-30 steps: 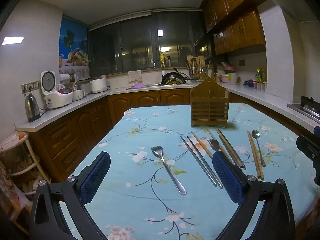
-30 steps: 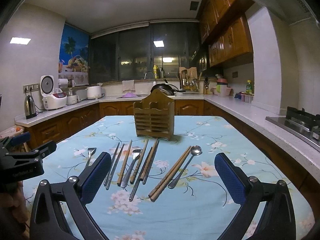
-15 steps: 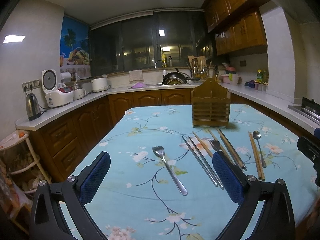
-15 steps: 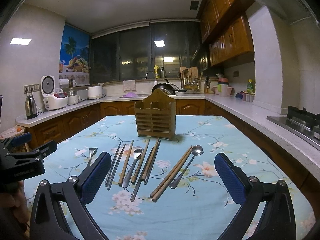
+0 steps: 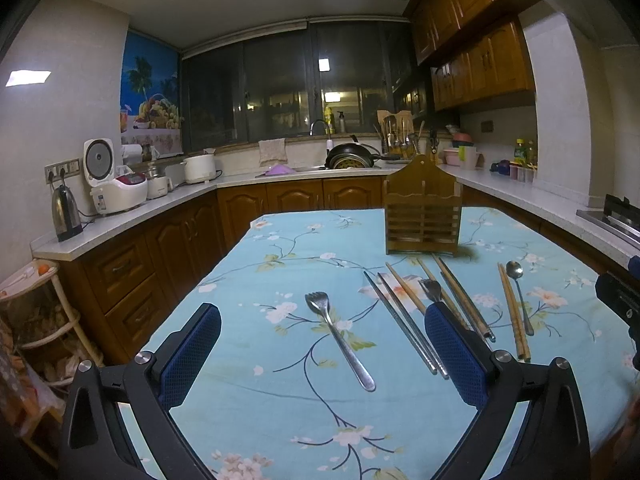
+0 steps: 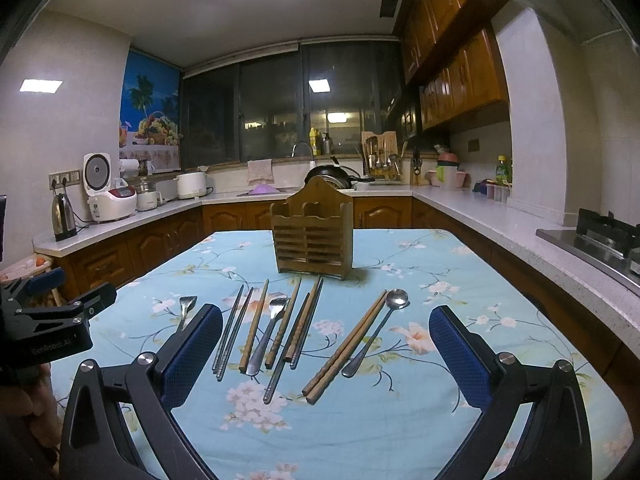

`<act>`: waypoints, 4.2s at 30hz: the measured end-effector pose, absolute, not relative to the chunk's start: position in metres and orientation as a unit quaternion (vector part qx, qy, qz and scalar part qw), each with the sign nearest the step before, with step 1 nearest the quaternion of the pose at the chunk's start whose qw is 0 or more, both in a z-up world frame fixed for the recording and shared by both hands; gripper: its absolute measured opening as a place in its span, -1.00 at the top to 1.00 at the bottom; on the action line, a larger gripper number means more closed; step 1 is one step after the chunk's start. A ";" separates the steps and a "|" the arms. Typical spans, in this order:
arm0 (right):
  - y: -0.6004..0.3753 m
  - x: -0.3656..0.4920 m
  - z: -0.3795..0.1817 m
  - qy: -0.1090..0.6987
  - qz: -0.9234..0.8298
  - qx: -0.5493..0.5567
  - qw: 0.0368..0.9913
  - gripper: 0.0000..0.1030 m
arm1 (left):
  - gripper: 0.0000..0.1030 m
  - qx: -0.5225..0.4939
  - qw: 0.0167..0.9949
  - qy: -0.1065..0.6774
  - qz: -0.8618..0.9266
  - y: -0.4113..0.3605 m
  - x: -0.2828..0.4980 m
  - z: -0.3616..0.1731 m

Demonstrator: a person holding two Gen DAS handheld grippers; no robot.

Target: Organize utensils

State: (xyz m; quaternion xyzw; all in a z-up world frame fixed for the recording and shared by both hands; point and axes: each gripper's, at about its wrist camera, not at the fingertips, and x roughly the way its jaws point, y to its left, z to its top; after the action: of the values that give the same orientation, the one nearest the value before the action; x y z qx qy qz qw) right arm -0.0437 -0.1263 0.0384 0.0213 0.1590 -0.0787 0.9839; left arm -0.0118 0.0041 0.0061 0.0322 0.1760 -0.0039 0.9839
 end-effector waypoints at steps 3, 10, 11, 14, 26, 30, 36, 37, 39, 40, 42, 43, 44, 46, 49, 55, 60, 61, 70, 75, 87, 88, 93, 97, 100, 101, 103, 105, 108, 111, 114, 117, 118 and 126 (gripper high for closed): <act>-0.126 -0.044 0.039 0.159 -0.079 0.020 0.984 -1.00 | -0.99 0.032 0.983 0.178 -0.005 0.005 -0.011 0.008; -0.127 -0.043 0.040 0.162 -0.077 0.025 0.983 -1.00 | -0.98 0.032 0.982 0.184 -0.007 0.003 -0.007 0.006; -0.128 -0.043 0.040 0.163 -0.077 0.027 0.983 -1.00 | -0.98 0.031 0.982 0.186 -0.008 0.003 -0.006 0.006; -0.132 -0.041 0.040 0.167 -0.078 0.031 0.982 -1.00 | -0.98 0.028 0.980 0.195 -0.012 0.002 0.000 0.003; -0.155 -0.017 0.039 0.209 -0.077 0.056 0.973 -1.00 | -0.98 0.014 0.965 0.257 -0.057 0.001 0.043 0.008; -0.171 -0.003 0.038 0.231 -0.084 0.074 0.966 -1.00 | -0.98 0.002 0.959 0.273 -0.080 0.000 0.064 0.016; -0.201 0.022 0.033 0.261 -0.095 0.111 0.954 -1.00 | -0.88 -0.001 0.949 0.294 -0.112 -0.004 0.102 0.025; -0.208 0.028 0.031 0.268 -0.098 0.121 0.951 -0.99 | -0.85 -0.001 0.945 0.303 -0.121 -0.006 0.111 0.026; -0.215 0.037 0.030 0.278 -0.098 0.132 0.946 -0.99 | -0.78 0.000 0.941 0.313 -0.128 -0.012 0.125 0.024; -0.220 0.042 0.029 0.284 -0.099 0.138 0.944 -0.99 | -0.74 0.001 0.937 0.323 -0.137 -0.013 0.133 0.024; -0.229 0.052 0.027 0.293 -0.100 0.145 0.940 -0.97 | -0.66 0.001 0.931 0.337 -0.142 -0.018 0.146 0.023; -0.236 0.058 0.025 0.299 -0.102 0.149 0.937 -0.95 | -0.63 0.004 0.926 0.347 -0.147 -0.020 0.155 0.022; -0.239 0.063 0.023 0.304 -0.102 0.151 0.935 -0.90 | -0.55 0.007 0.923 0.355 -0.149 -0.023 0.163 0.021; -0.249 0.074 0.019 0.317 -0.102 0.158 0.930 -0.78 | -0.45 0.011 0.915 0.372 -0.154 -0.026 0.177 0.018; -0.263 0.096 0.006 0.347 -0.102 0.165 0.918 -0.58 | -0.29 0.011 0.901 0.400 -0.169 -0.031 0.200 0.014; -0.284 0.135 -0.017 0.393 -0.089 0.179 0.897 -0.27 | -0.10 0.018 0.879 0.439 -0.184 -0.042 0.241 0.005; -0.295 0.157 -0.030 0.420 -0.082 0.174 0.887 -0.10 | 0.00 0.020 0.864 0.466 -0.189 -0.045 0.267 -0.005; -0.297 0.161 -0.034 0.427 -0.080 0.173 0.884 -0.07 | 0.04 0.022 0.861 0.471 -0.191 -0.048 0.274 -0.007; -0.297 0.170 -0.044 0.439 -0.064 0.170 0.880 0.87 | 0.46 0.043 0.850 0.481 -0.208 -0.072 0.291 -0.020; -0.295 0.161 -0.032 0.422 -0.060 0.182 0.886 0.97 | 0.50 0.041 0.851 0.476 -0.219 -0.069 0.282 -0.019; -0.278 0.135 0.011 0.380 -0.050 0.177 0.907 0.96 | 0.55 -0.017 0.870 0.433 -0.235 -0.029 0.239 0.023; -0.276 0.131 0.019 0.371 -0.049 0.175 0.911 0.96 | 0.56 -0.022 0.872 0.428 -0.236 -0.026 0.235 0.028; -0.264 0.120 0.048 0.342 -0.041 0.164 0.925 0.96 | 0.58 -0.045 0.884 0.397 -0.242 -0.004 0.212 0.053; -0.255 0.114 0.070 0.318 -0.038 0.155 0.935 0.97 | 0.59 -0.054 0.893 0.375 -0.243 0.009 0.195 0.068; -0.252 0.113 0.081 0.305 -0.040 0.146 0.940 0.97 | 0.59 -0.062 0.901 0.356 -0.240 0.019 0.186 0.079; -0.251 0.114 0.085 0.300 -0.041 0.144 0.942 0.97 | 0.60 -0.063 0.904 0.350 -0.238 0.023 0.182 0.082; -0.249 0.116 0.091 0.293 -0.042 0.141 0.945 0.97 | 0.60 -0.066 0.908 0.342 -0.234 0.027 0.179 0.089; -0.246 0.118 0.096 0.288 -0.043 0.132 0.947 0.97 | 0.60 -0.068 0.910 0.336 -0.232 0.031 0.177 0.092; -0.240 0.122 0.101 0.282 -0.044 0.121 0.951 0.97 | 0.60 -0.068 0.914 0.329 -0.227 0.033 0.178 0.095; -0.238 0.127 0.104 0.275 -0.044 0.120 0.953 0.97 | 0.60 -0.070 0.917 0.322 -0.224 0.034 0.181 0.100; -0.239 0.134 0.107 0.268 -0.046 0.122 0.955 0.97 | 0.60 -0.072 0.919 0.316 -0.223 0.035 0.190 0.107; -0.242 0.142 0.111 0.256 -0.054 0.120 0.958 0.97 | 0.60 -0.073 0.923 0.307 -0.221 0.035 0.199 0.114; -0.243 0.145 0.114 0.250 -0.057 0.118 0.959 0.97 | 0.60 -0.073 0.925 0.302 -0.218 0.034 0.203 0.118; -0.247 0.185 0.138 0.198 -0.083 0.100 0.972 0.97 | 0.60 -0.077 0.941 0.261 -0.200 0.030 0.246 0.139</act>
State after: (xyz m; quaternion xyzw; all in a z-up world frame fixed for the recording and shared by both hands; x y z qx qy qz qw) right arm 0.1852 -0.2470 0.1376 0.1002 0.1976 -0.0829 0.9716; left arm 0.2464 0.0301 0.1388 -0.0767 0.2608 -0.1998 0.9414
